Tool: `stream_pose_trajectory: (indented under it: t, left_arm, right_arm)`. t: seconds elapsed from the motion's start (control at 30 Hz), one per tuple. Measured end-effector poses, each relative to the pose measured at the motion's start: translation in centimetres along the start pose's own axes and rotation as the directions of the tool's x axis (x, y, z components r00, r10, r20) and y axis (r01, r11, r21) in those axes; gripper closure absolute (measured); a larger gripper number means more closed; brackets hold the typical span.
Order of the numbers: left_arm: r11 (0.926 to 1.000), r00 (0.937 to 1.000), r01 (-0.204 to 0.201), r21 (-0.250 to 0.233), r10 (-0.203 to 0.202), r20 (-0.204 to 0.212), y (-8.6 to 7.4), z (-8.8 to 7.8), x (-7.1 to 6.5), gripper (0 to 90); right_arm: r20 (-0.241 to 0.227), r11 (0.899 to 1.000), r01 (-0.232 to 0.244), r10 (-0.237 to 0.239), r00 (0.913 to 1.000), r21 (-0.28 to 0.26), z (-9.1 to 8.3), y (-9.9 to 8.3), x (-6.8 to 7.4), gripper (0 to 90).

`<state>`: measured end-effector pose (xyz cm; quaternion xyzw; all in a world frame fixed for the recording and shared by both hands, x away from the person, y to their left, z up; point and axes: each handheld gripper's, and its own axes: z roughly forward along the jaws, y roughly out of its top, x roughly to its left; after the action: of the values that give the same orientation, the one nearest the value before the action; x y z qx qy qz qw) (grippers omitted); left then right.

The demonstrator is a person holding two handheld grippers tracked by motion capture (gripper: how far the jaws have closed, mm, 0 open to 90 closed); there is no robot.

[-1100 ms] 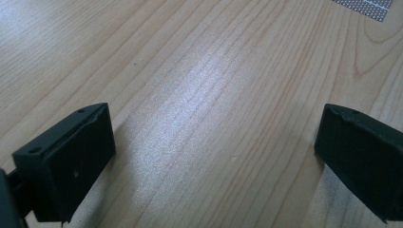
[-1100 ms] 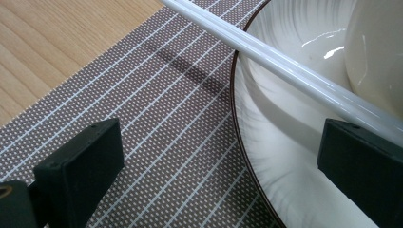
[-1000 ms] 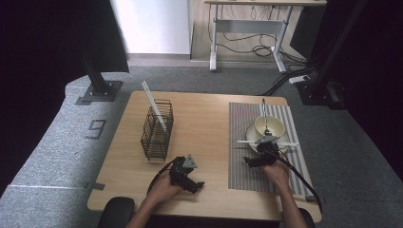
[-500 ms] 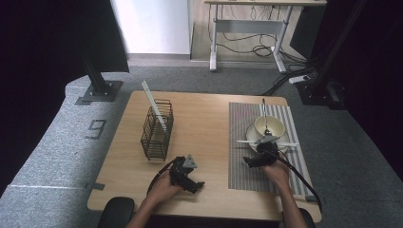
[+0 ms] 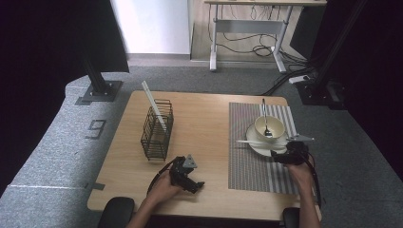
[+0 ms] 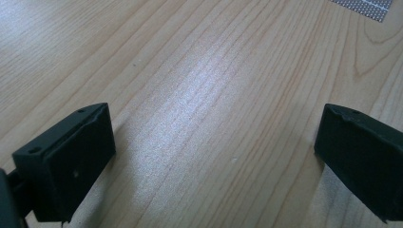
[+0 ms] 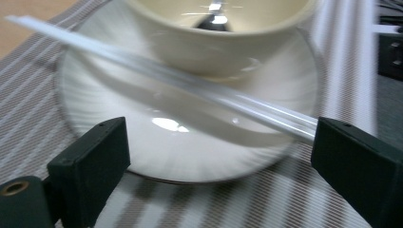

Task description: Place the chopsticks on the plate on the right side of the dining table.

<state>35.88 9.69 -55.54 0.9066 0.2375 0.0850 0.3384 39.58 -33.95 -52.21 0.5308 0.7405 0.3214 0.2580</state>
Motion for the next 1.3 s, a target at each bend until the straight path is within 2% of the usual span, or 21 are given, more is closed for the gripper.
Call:
stream_pose_trajectory:
  t: [0.1,0.17,0.3,0.43,0.63,0.83,1.07,1.3]
  left_arm:
    - [1.0,1.0,0.0,0.0,0.0,0.0,0.0,0.0,0.0,0.0]
    - [1.0,1.0,0.0,0.0,0.0,0.0,0.0,0.0,0.0,0.0]
    - [1.0,1.0,0.0,0.0,0.0,0.0,0.0,0.0,0.0,0.0]
    - [1.0,1.0,0.0,0.0,0.0,0.0,0.0,0.0,0.0,0.0]
    - [1.0,1.0,0.0,0.0,0.0,0.0,0.0,0.0,0.0,0.0]
    - [1.0,1.0,0.0,0.0,0.0,0.0,0.0,0.0,0.0,0.0]
    - [1.0,1.0,0.0,0.0,0.0,0.0,0.0,0.0,0.0,0.0]
    - [1.0,1.0,0.0,0.0,0.0,0.0,0.0,0.0,0.0,0.0]
  right_arm:
    - [0.016,1.0,-0.028,0.028,0.9995,-0.012,-0.1,-0.3,-0.7,5.4]
    - [0.043,0.999,-0.046,0.047,0.998,-0.019,-0.1,-0.6,-1.3,5.4]
    - [0.097,0.999,-0.034,0.036,0.9946,-0.021,0.3,-0.9,-1.8,6.2]
    - [0.117,0.999,-0.041,0.044,0.9921,-0.029,0.6,-1.3,-2.3,7.5]
    - [0.105,0.995,-0.08,0.085,0.9908,-0.058,1.0,-1.8,-3.2,8.5]
    - [0.098,0.994,-0.093,0.099,0.9903,-0.062,1.4,-2.0,-3.7,8.7]
    - [0.076,0.994,-0.086,0.091,0.993,-0.071,1.6,-2.0,-3.8,12.7]
    - [0.079,0.995,-0.073,0.078,0.9938,-0.07,1.6,-2.0,-3.6,16.2]
